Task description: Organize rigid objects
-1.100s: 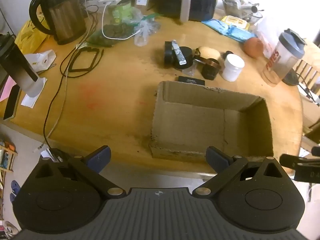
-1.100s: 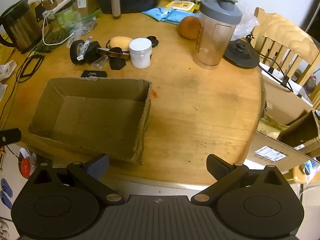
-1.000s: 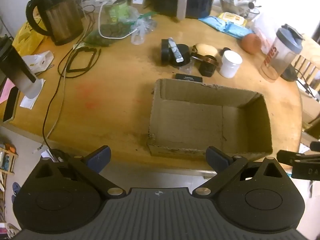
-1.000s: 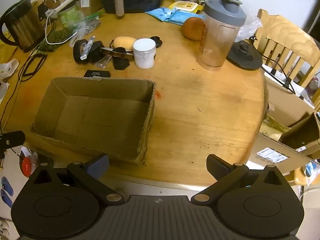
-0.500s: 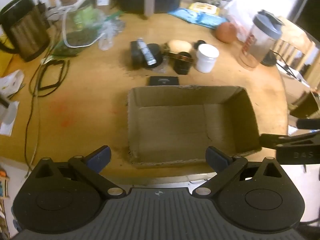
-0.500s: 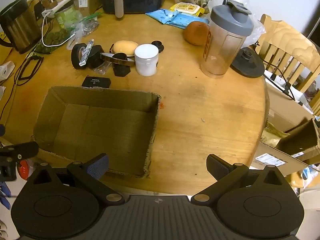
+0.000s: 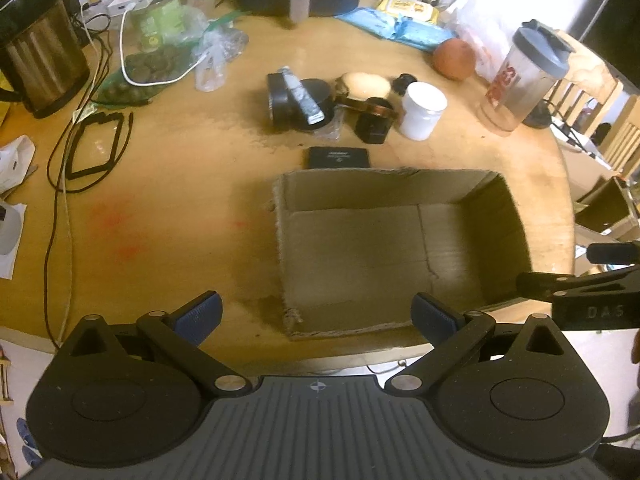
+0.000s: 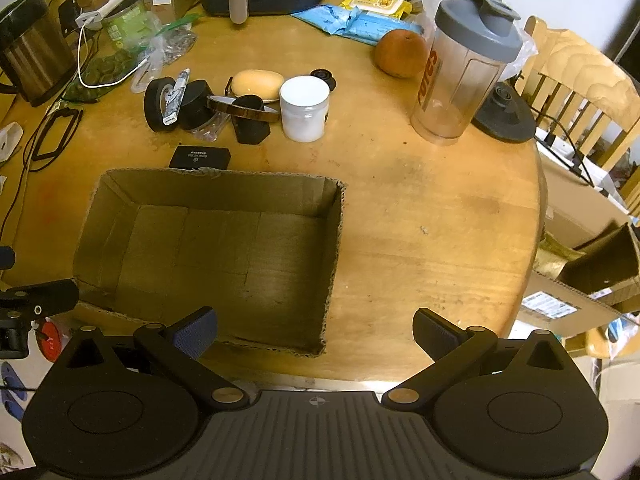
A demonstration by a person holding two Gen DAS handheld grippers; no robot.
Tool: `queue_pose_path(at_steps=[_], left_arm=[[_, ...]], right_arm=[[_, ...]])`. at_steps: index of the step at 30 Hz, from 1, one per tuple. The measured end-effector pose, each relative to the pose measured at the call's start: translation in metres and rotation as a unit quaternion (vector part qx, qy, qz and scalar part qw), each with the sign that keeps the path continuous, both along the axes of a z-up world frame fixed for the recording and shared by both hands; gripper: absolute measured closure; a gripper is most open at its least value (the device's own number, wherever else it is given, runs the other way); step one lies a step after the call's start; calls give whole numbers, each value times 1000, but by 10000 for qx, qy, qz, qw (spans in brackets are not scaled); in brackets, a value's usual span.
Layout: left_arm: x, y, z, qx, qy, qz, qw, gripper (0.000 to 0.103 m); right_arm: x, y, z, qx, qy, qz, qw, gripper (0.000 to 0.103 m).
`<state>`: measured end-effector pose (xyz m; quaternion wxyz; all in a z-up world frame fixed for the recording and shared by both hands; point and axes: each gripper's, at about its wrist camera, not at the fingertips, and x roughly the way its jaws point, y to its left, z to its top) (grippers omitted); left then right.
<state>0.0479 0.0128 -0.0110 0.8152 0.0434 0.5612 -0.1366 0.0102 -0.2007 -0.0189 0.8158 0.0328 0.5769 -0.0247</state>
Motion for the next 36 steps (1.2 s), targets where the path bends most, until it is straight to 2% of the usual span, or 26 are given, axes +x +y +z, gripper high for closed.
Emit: queue_pose_path(at_steps=[8,16,21,25,29,36], left_arm=[[0,14,-1,53,-34,-66,10000,0],[-2,20,1,15,-194,-85,9998,0],[1,23,1,-185,-198,-96,9996,0],[-2,21,-1,-126,-279,-113,9995,0],[-2,22,1,-229,-312,-92,9992,0],[1,26,2,-189,-361,31,9992,0]], right_arm=[[0,-5,-2,256,58,-252,9993,0],[3,-6,2,210,68,-298,9993,0],[4,-13,7,106,24,-331,9994,0],[4,-15,11,-54,-90,-244,9996,0],[7,-20,18,-87,-274,-253,9993,0],[19,-35,23,81,-635,-284,9975,0]])
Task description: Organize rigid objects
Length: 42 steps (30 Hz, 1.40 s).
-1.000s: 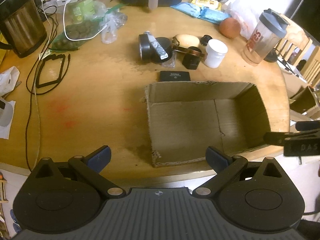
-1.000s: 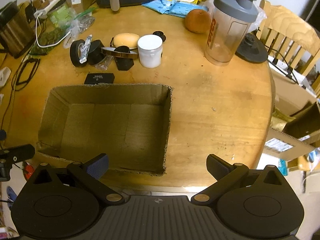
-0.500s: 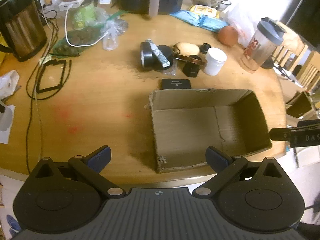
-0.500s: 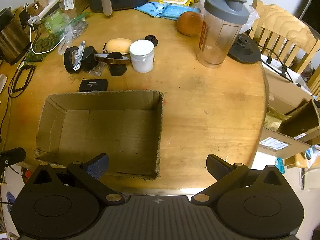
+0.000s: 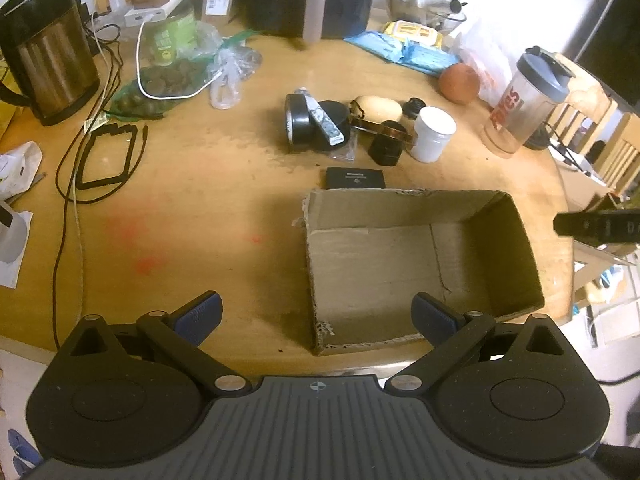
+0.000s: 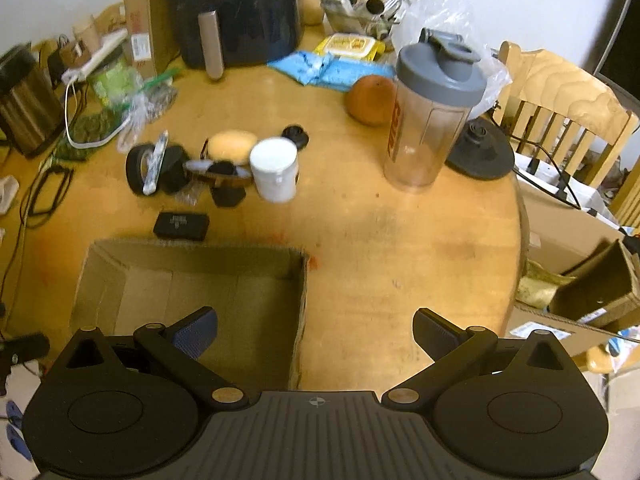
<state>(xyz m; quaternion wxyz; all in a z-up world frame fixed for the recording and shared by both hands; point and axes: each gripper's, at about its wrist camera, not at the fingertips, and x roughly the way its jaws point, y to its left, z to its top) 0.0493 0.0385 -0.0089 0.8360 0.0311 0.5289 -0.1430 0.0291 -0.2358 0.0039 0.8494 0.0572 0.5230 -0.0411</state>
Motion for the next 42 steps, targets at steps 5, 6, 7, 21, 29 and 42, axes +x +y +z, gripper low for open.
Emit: queue_pose_path(at_steps=[5,6,7,21,29,42], left_arm=[[5,3,0,135,-19,163,9998,0],[5,4,0,119,-16,202,9997,0],[5,5,0,100,-18,246,9996,0],[23,-8,-6,-104,124,352,9992,0],[31,-20,-1,-231,76,348,9991,0],[36,-16,6,-217,-69,714,9972,0]], right_arm=[[14,-12,-7,-18,-115,96,9999,0],[18,-13,-9,-18,-133,145,9998,0],[22,-14,-10,-25,-182,203,9996,0],[79,-19,-22,-30,-800,1084,9909,0],[113,-14,-37,169,-1089,1438,9835,0],[158,1,-78,267,-1138,1671,9790,15]])
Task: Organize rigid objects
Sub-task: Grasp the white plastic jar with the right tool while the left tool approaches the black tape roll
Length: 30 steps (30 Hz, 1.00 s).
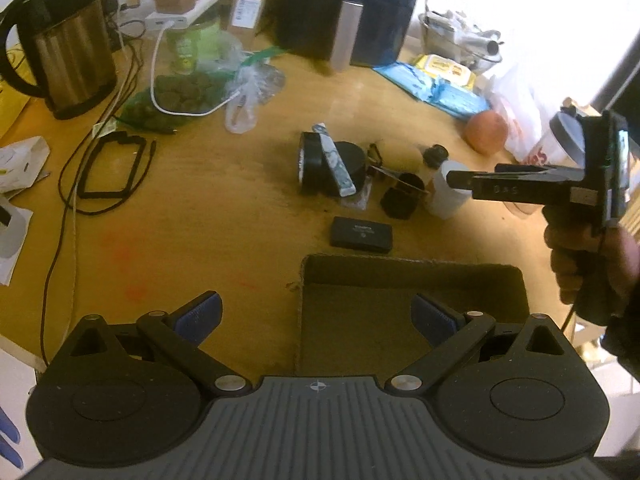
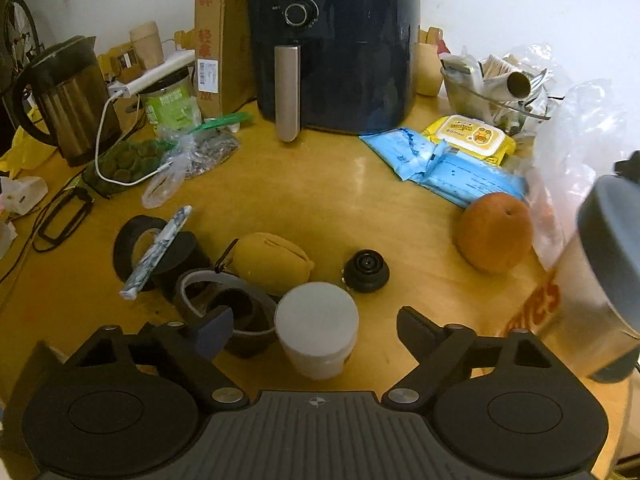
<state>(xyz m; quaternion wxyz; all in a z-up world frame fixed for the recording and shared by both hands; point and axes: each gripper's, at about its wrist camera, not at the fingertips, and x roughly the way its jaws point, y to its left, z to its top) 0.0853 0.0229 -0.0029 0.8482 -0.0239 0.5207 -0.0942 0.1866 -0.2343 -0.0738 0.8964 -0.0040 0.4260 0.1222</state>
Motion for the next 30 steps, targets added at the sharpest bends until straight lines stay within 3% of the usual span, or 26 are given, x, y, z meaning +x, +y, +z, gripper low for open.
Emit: queue_pose_path(at_steps=[8,16,30], left_arm=[[4,6,1,-55,-62,200,9998,0],[17,4,0,-77,-210,182,9996,0],[57,-11,0,-73,-737,-68,9972,1]], right_arm=[[20,9,-29,-161,352,-21,9992,46],[13,12,-23,-365,270,-43,9990,46],[-27,-26,19,84,84,-443,9989,46]])
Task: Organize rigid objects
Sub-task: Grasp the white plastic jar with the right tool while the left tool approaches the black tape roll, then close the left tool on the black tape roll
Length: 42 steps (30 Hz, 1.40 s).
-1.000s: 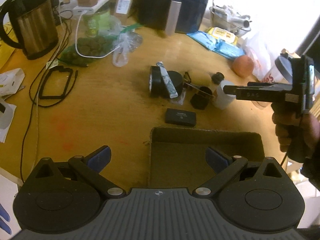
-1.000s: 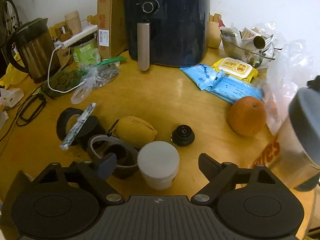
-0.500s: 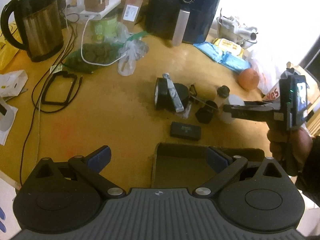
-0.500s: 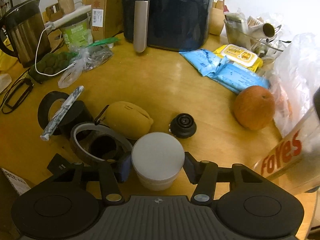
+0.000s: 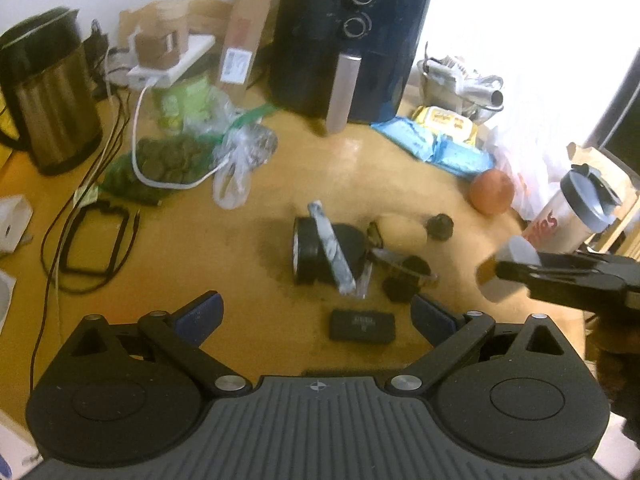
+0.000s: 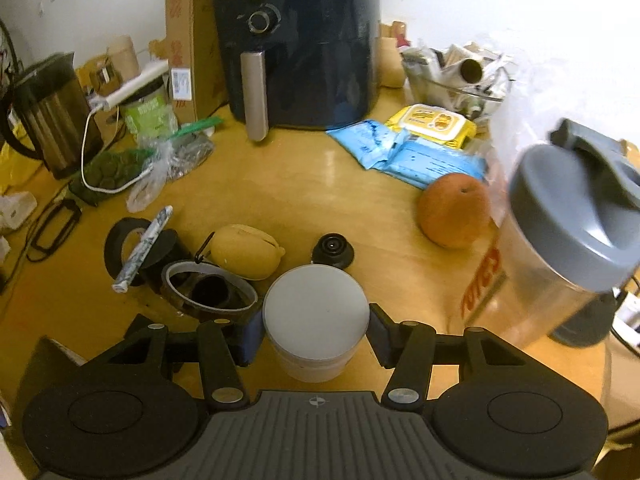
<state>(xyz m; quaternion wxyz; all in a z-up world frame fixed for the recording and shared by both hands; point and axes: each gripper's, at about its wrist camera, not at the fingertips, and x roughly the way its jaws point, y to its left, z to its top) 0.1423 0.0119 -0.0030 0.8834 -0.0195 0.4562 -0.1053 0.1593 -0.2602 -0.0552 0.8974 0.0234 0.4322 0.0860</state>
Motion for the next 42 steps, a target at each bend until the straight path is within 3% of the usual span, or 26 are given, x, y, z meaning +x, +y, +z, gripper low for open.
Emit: queue_pose_path(at_steps=[3,5,10,25,33,37,42], left_arm=[[9,-3,-4,32,-107,-65,9999,1],[17,-2,-8,-16,-142,-94,9999,15],[40,-1,-19,-30,-161,-68,9998,16],[89,-5,-54,111,2,-106,9999,36],[104,-6,-72,169,176,-66,9997,57],[107,-5,-74,223,259,-35,9994,83],[108,-2,-72,231,347,-58,9991,84]], right_arm=[[-9,-6,6,57,-22,-103,9999,46],[-14,-9,9,76,-52,-184,9998,46],[-30,-16,19,167,-159,-387,9990,46],[-86,-40,32,465,-204,-1110,9925,46],[-101,-46,34,514,-196,-1247,9907,46],[-104,-50,34,563,-184,-1327,9894,46],[-107,-51,33,600,-155,-1338,9891,46]])
